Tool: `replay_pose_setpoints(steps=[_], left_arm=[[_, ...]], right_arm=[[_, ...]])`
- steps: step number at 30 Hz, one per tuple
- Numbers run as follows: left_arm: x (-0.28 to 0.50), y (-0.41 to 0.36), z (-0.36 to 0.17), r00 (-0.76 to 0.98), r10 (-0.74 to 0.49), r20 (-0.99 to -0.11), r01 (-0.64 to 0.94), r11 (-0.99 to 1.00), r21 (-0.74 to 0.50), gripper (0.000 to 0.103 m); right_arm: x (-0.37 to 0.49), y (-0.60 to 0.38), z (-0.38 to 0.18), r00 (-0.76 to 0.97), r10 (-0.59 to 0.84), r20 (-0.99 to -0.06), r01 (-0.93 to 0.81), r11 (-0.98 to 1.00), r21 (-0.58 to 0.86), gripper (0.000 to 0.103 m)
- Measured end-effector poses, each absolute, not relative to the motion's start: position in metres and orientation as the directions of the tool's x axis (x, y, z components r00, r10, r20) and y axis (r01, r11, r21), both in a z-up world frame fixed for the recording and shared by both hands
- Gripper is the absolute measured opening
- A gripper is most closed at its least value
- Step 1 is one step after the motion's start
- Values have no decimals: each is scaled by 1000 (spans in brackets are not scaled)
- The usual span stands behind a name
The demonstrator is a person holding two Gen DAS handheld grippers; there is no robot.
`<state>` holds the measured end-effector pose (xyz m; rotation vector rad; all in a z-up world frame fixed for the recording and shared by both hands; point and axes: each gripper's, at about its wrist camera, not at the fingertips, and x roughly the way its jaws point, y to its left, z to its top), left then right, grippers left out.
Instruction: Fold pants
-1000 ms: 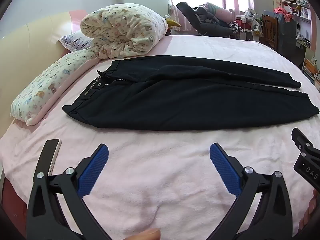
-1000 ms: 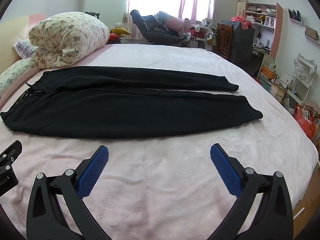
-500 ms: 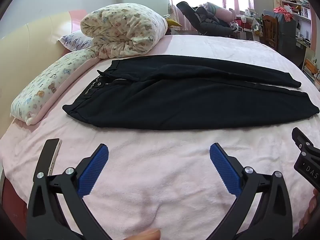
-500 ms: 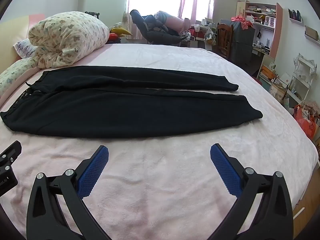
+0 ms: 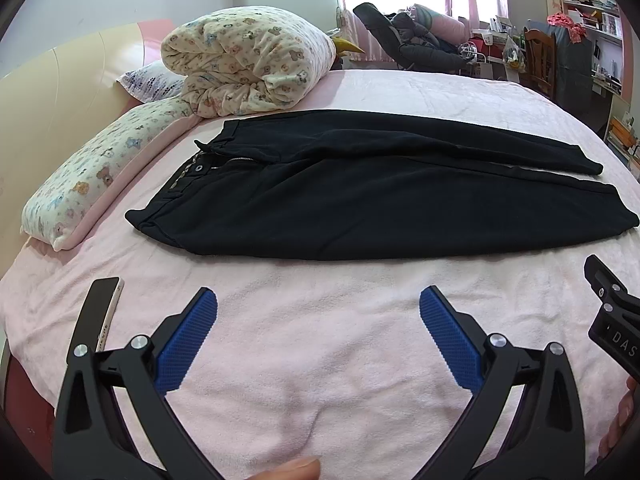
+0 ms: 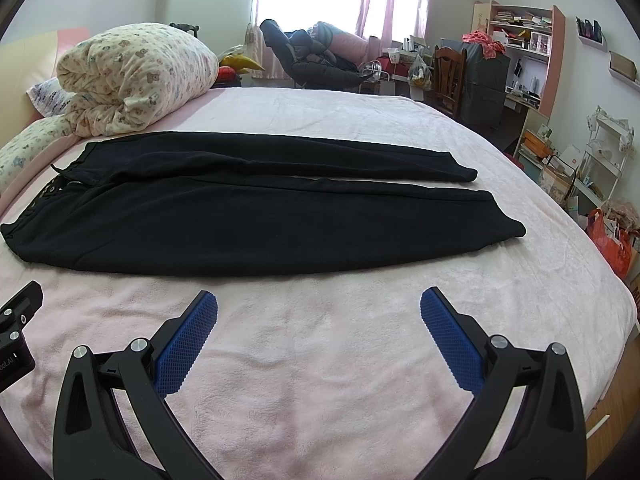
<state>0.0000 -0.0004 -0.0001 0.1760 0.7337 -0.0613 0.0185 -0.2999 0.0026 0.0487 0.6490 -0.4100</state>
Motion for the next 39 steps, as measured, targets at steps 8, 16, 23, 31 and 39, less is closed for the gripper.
replay_pose_setpoints(steps=[8, 16, 23, 31, 39], left_arm=[[0, 0, 0, 742, 6, -670, 117, 983, 139, 101], [0, 0, 0, 742, 7, -670, 116, 984, 138, 101], [0, 0, 0, 741, 6, -672, 118, 983, 138, 101], [-1, 0, -3, 741, 7, -672, 116, 984, 138, 101], [-1, 0, -3, 740, 7, -672, 117, 984, 138, 101]], right_arm=[[19, -299, 3, 720, -356, -596, 386, 919, -83, 102], [19, -299, 4, 719, -357, -596, 387, 918, -83, 102], [19, -299, 4, 719, -356, -597, 386, 919, -83, 102], [18, -300, 3, 719, -357, -596, 387, 918, -83, 102], [19, -300, 3, 719, -357, -597, 386, 919, -83, 102]])
